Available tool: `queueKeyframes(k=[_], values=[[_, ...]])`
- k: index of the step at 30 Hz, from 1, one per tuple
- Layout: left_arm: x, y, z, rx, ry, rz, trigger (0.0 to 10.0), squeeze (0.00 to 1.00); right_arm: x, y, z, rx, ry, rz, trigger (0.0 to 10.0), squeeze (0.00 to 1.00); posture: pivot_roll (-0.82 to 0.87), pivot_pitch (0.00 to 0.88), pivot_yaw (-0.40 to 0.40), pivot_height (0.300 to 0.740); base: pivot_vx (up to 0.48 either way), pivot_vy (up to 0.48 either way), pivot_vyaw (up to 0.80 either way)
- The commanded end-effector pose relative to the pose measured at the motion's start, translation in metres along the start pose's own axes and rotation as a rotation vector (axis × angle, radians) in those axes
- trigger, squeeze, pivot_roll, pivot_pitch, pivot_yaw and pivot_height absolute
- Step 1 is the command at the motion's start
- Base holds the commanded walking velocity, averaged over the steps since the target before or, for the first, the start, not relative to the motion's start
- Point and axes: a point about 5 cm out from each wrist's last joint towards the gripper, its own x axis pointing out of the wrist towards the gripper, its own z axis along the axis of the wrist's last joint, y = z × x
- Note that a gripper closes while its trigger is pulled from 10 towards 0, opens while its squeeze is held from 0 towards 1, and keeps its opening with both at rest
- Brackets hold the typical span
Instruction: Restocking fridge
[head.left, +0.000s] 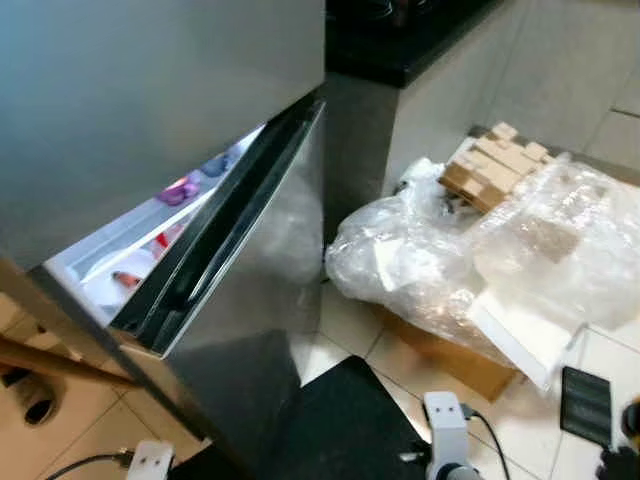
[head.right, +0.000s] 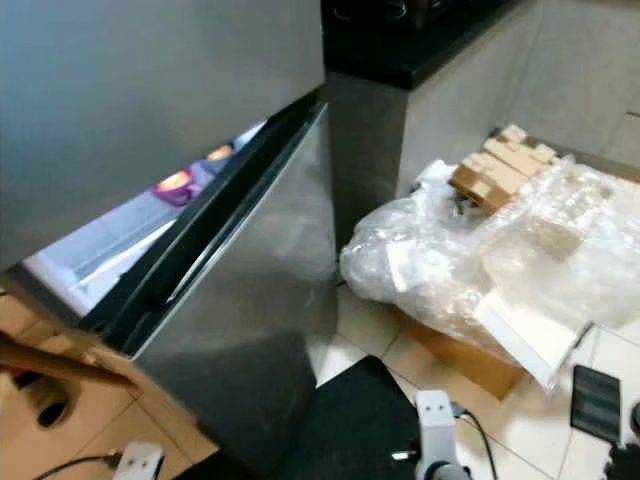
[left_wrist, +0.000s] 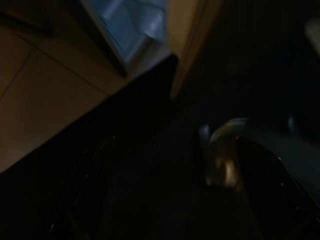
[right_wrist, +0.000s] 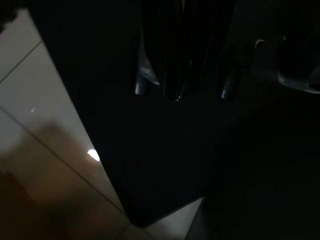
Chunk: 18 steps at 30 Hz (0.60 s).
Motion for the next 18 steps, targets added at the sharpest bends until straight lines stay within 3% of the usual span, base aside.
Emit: queueKeyframes(k=[1, 18], values=[[-0.0048, 0.0022, -0.0094, -0.013, 0.038, 0.014, 10.0, 0.00, -0.0010, 0.0051, -0.0068, 0.005, 0.014, 0.014, 10.0, 0.00, -0.12, 0.114, 0.015, 0.701, 0.000, 0.000, 0.80], [-0.0039, 0.0048, -0.0078, -0.038, 0.030, 0.061, 10.0, 0.00, -0.0016, 0.0073, -0.0100, -0.004, 0.021, 0.018, 10.0, 0.00, -0.11, 0.112, 0.016, 0.701, 0.000, 0.000, 0.80]])
